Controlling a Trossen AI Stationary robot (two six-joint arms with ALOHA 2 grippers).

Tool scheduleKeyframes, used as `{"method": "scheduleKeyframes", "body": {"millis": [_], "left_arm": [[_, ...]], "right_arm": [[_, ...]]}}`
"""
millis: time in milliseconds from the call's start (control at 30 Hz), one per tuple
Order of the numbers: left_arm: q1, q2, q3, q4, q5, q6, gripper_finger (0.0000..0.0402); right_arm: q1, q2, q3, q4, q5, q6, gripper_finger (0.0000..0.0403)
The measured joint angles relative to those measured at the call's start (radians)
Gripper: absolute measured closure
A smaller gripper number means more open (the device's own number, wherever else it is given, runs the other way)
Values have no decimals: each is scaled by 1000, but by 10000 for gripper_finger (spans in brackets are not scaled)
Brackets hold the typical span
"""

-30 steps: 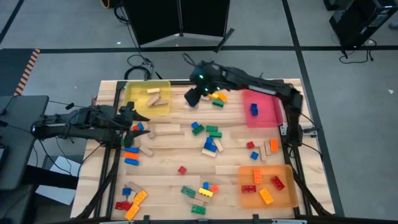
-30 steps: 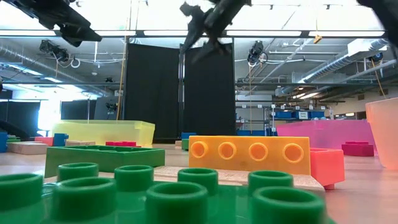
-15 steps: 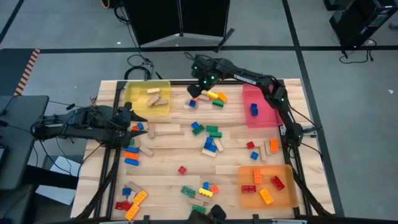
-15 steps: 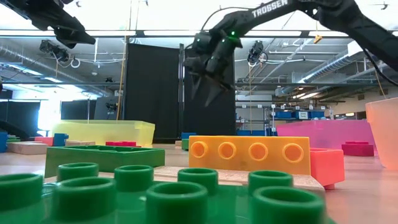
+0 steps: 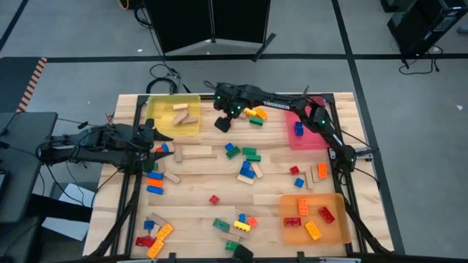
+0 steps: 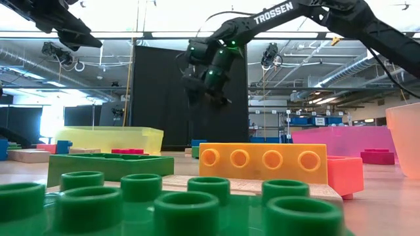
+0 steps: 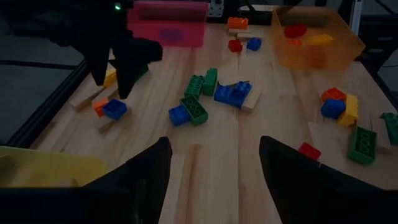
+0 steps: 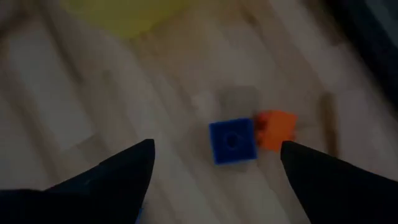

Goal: Sort blocks by size

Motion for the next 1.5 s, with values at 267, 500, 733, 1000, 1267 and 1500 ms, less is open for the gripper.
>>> {"method": "scheduleKeyframes", "body": {"millis": [267,500,733,1000,1267,1500], "left_arm": [[0,0,0,0,-7,-4,149],[0,0,0,1,-18,-7,149],[0,0,0,1,-19,-8,149],[0,0,0,0,-18,-27,149],[0,0,0,-1,-18,-27,149],[0,0,0,-1,-5,-30,149]], "right_arm": [[-61,9,0,-269,68,128,60],[-123,9,-6,-401,65,186,78],[-131,9,-88,-412,27,182,91],[-103,9,-204,-303,31,151,108],[-90,9,-225,-283,8,152,127],[-90,9,-225,-186,8,152,132]]}}
